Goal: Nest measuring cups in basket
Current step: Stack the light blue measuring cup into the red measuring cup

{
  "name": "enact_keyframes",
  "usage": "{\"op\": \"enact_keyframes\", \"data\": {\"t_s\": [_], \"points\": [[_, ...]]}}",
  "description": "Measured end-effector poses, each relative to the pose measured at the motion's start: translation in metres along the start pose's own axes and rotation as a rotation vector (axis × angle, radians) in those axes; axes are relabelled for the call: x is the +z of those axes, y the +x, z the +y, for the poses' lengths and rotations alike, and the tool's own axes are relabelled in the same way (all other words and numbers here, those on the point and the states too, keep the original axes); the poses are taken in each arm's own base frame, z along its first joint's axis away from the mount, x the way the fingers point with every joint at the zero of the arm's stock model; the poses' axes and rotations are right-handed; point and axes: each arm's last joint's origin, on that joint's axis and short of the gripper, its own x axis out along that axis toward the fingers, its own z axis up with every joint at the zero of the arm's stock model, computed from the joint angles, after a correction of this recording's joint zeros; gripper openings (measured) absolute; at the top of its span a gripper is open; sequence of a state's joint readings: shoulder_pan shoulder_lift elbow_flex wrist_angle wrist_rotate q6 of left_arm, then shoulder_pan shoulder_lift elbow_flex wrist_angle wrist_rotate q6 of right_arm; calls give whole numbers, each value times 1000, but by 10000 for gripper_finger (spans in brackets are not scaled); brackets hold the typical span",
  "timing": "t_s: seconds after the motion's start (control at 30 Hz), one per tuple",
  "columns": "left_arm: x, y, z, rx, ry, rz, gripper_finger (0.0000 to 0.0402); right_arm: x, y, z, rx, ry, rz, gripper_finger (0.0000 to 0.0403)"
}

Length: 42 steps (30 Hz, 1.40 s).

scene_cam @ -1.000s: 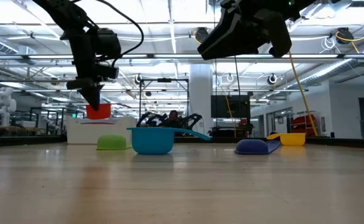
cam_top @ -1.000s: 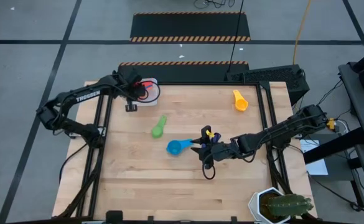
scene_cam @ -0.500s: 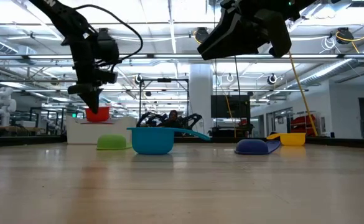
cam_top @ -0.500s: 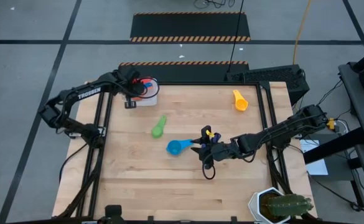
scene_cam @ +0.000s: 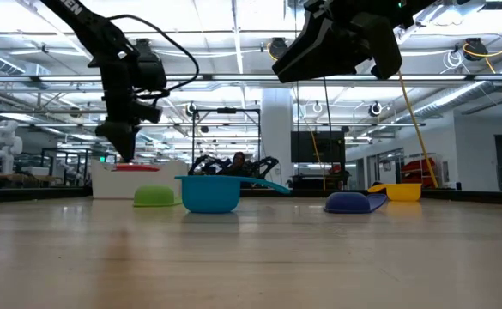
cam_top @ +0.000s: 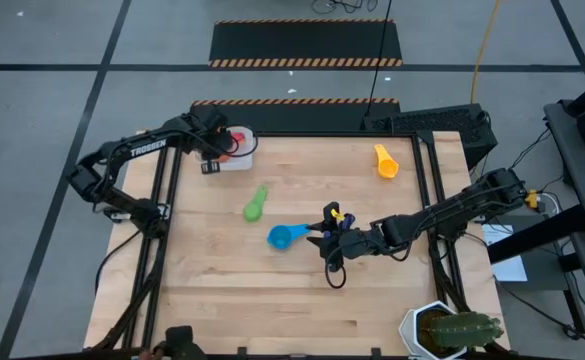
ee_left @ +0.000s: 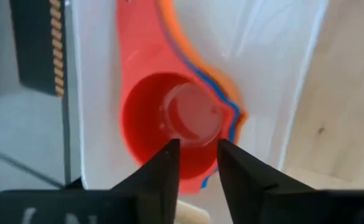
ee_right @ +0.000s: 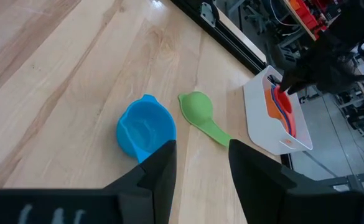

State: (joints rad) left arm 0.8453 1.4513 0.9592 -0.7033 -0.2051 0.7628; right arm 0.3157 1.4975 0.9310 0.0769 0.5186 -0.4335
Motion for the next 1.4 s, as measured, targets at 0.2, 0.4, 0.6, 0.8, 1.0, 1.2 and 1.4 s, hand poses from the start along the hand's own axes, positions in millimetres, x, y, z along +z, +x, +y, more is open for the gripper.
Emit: {"op": "enact_keyframes", "data": {"t_s": [0.2, 0.4, 0.6, 0.8, 1.0, 1.2, 1.4], "points": [[5, -12, -8, 54, -75, 2, 151, 0, 0, 0, 0, 4, 0, 139], [15, -45, -28, 96, -144, -108, 156, 0, 0, 0, 1, 52, 1, 139], [30, -83, -67, 22, -281, -307, 156, -1, 0, 2, 53, 92, -6, 139], [48, -110, -119, -76, -291, -452, 156, -5, 4, 7, 68, 129, 32, 152], [61, -133, -171, -46, -218, -602, 156, -17, 24, 25, 91, 80, 106, 183], [64, -153, -207, -35, -166, -741, 156, -32, 51, 42, 60, 63, 155, 225], [62, -162, -224, -69, -142, -797, 156, -44, 73, 52, -32, 2, 189, 246]]}}
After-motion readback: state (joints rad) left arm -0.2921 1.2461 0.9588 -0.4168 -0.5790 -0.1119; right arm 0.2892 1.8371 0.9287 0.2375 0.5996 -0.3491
